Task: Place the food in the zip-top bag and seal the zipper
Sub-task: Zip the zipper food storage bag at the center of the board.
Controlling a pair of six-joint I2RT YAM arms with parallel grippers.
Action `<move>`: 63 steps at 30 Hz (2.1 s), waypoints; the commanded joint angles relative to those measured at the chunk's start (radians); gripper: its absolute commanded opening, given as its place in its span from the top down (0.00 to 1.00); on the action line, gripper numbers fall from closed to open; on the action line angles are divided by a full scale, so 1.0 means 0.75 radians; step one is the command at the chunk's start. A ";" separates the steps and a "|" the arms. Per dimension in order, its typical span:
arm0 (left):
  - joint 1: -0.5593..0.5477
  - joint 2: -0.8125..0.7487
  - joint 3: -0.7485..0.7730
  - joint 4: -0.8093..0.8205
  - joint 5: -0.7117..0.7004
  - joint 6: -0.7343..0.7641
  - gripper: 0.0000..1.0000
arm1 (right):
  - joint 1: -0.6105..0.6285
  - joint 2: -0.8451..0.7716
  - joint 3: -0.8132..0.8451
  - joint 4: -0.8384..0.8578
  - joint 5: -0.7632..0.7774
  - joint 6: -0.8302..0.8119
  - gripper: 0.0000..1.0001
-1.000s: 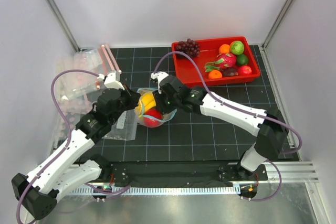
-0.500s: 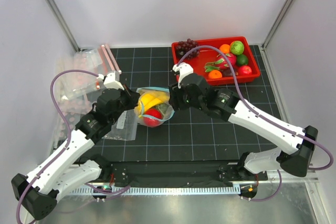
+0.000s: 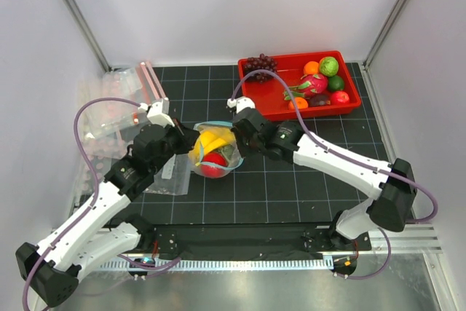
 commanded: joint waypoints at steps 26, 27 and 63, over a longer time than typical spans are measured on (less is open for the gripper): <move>-0.138 0.313 0.076 0.448 0.841 0.053 0.71 | -0.118 -0.496 -0.341 0.390 0.304 0.263 0.99; -0.138 0.313 0.072 0.450 0.839 0.060 0.57 | -0.175 -0.507 -0.359 0.430 0.278 0.269 0.99; -1.234 0.704 0.003 1.103 -0.838 1.350 0.25 | -0.556 -0.433 -0.423 0.441 -0.115 0.443 0.99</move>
